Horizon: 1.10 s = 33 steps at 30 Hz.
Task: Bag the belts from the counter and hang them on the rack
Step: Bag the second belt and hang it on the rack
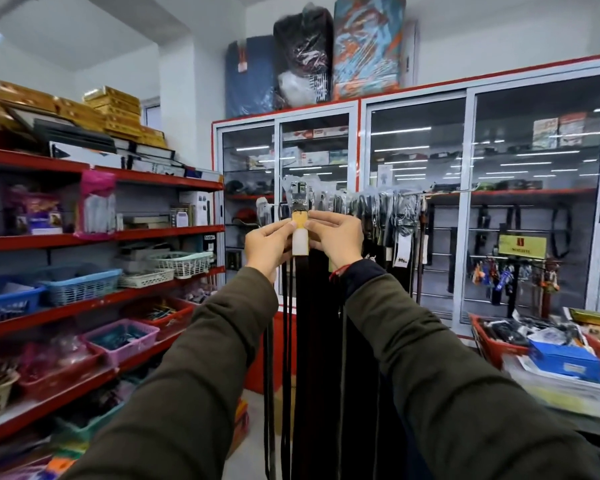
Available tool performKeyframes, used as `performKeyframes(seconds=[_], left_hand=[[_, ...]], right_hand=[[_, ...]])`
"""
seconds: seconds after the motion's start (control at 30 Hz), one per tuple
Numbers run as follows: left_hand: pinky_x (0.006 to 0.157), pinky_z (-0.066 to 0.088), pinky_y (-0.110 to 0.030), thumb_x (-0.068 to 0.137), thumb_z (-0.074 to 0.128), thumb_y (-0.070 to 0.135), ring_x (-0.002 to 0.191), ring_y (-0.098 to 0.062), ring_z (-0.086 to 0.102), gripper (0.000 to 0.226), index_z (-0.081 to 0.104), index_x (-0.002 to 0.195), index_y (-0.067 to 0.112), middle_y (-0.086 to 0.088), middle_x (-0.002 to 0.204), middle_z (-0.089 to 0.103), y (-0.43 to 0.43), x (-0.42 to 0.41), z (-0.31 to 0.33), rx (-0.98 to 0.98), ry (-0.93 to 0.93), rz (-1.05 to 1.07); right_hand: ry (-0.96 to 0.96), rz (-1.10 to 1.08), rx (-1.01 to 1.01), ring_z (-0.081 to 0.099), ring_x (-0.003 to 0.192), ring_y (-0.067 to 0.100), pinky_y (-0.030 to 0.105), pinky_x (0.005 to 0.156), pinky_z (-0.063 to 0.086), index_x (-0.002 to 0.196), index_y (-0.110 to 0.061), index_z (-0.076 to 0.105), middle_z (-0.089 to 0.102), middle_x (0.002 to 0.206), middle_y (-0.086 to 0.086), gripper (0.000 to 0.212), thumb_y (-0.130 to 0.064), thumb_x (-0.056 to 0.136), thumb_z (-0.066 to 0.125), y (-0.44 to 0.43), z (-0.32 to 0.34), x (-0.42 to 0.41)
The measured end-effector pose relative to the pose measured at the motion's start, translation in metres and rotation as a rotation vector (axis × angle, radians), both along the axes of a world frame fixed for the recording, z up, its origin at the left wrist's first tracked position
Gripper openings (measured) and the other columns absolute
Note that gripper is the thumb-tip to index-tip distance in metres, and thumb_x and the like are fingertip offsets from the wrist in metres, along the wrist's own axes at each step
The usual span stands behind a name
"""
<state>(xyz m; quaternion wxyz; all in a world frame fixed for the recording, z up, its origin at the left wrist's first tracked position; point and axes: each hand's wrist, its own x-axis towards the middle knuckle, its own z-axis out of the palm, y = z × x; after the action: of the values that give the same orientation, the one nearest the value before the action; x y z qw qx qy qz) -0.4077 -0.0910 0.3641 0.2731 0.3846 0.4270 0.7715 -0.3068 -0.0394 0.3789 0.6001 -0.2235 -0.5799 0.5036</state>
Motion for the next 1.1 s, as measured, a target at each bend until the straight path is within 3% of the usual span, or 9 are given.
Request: performKeyframes(seconds=[0.13, 0.23, 0.3, 0.37, 0.5, 0.53, 0.6, 0.73, 1.1], left_hand=[[0.063, 0.059, -0.025, 0.095, 0.068, 0.013, 0.096, -0.025, 0.070, 0.030, 0.069, 0.124, 0.005, -0.020, 0.121, 0.073, 0.014, -0.006, -0.010, -0.034, 0.002, -0.003], [0.086, 0.062, -0.041, 0.096, 0.067, 0.011, 0.105, -0.026, 0.070, 0.032, 0.069, 0.126, 0.003, -0.021, 0.122, 0.073, 0.028, -0.007, -0.022, -0.009, 0.078, 0.071], [0.102, 0.056, -0.042, 0.096, 0.064, 0.005, 0.115, -0.026, 0.069, 0.039, 0.064, 0.135, 0.006, -0.016, 0.129, 0.070, 0.034, -0.006, -0.032, 0.032, 0.293, 0.209], [0.106, 0.050, -0.031, 0.095, 0.060, 0.002, 0.123, -0.021, 0.063, 0.055, 0.051, 0.147, 0.015, -0.009, 0.144, 0.059, 0.037, -0.003, -0.046, 0.058, 0.548, 0.369], [0.125, 0.025, -0.037, 0.100, 0.050, 0.019, 0.154, -0.020, 0.027, 0.060, 0.033, 0.157, 0.024, 0.002, 0.166, 0.027, 0.043, 0.005, -0.089, 0.067, 0.948, 0.601], [0.128, 0.019, -0.040, 0.101, 0.047, 0.024, 0.156, -0.022, 0.021, 0.060, 0.030, 0.158, 0.025, 0.002, 0.168, 0.023, 0.044, 0.007, -0.101, 0.057, 1.038, 0.645], [0.130, 0.011, -0.046, 0.102, 0.044, 0.028, 0.158, -0.024, 0.015, 0.058, 0.031, 0.158, 0.025, 0.000, 0.169, 0.021, 0.046, 0.014, -0.124, 0.040, 1.170, 0.689], [0.130, 0.004, -0.049, 0.099, 0.042, 0.031, 0.160, -0.026, 0.006, 0.059, 0.031, 0.157, 0.027, -0.001, 0.171, 0.015, 0.051, 0.032, -0.168, -0.022, 1.360, 0.696], [0.130, 0.004, -0.046, 0.100, 0.046, 0.029, 0.160, -0.025, 0.001, 0.056, 0.036, 0.155, 0.023, -0.002, 0.171, 0.012, 0.072, 0.118, -0.287, -0.080, 1.382, 0.246]], right_hand=[[-0.046, -0.034, -0.017, 0.073, 0.090, 0.030, 0.033, 0.070, 0.062, 0.110, 0.003, 0.072, 0.074, 0.108, 0.023, 0.026, 0.005, 0.084, 0.069, 0.011, -0.008, -0.004], [-0.090, -0.120, 0.087, 0.074, 0.097, 0.031, 0.042, 0.083, 0.062, 0.112, -0.001, 0.072, 0.075, 0.104, 0.019, 0.027, 0.004, 0.085, 0.067, 0.020, -0.020, -0.007], [-0.185, -0.234, 0.247, 0.073, 0.093, 0.021, 0.034, 0.088, 0.060, 0.118, -0.009, 0.071, 0.076, 0.105, 0.010, 0.034, 0.000, 0.087, 0.064, 0.025, -0.032, -0.006], [-0.270, -0.324, 0.397, 0.069, 0.090, 0.011, 0.021, 0.089, 0.056, 0.128, -0.016, 0.064, 0.071, 0.111, 0.001, 0.044, -0.001, 0.088, 0.059, 0.029, -0.048, 0.000], [-0.431, -0.553, 0.585, 0.052, 0.126, 0.011, 0.016, 0.104, 0.038, 0.142, -0.024, 0.049, 0.055, 0.139, -0.003, 0.054, -0.006, 0.091, 0.049, 0.040, -0.095, 0.017], [-0.474, -0.617, 0.609, 0.046, 0.133, 0.011, 0.016, 0.108, 0.034, 0.145, -0.025, 0.046, 0.051, 0.143, -0.005, 0.054, -0.009, 0.093, 0.047, 0.041, -0.108, 0.021], [-0.571, -0.727, 0.629, 0.033, 0.146, 0.016, 0.032, 0.120, 0.030, 0.149, -0.024, 0.040, 0.042, 0.152, -0.003, 0.054, -0.017, 0.096, 0.045, 0.043, -0.135, 0.030], [-0.746, -0.834, 0.550, 0.012, 0.155, 0.025, 0.048, 0.126, 0.011, 0.153, -0.022, 0.034, 0.025, 0.164, 0.000, 0.054, -0.026, 0.100, 0.041, 0.046, -0.186, 0.056], [-0.995, -0.970, 0.203, 0.010, 0.155, 0.026, 0.051, 0.125, 0.008, 0.155, -0.021, 0.028, 0.021, 0.165, 0.003, 0.058, -0.032, 0.100, 0.041, 0.038, -0.302, 0.151]])
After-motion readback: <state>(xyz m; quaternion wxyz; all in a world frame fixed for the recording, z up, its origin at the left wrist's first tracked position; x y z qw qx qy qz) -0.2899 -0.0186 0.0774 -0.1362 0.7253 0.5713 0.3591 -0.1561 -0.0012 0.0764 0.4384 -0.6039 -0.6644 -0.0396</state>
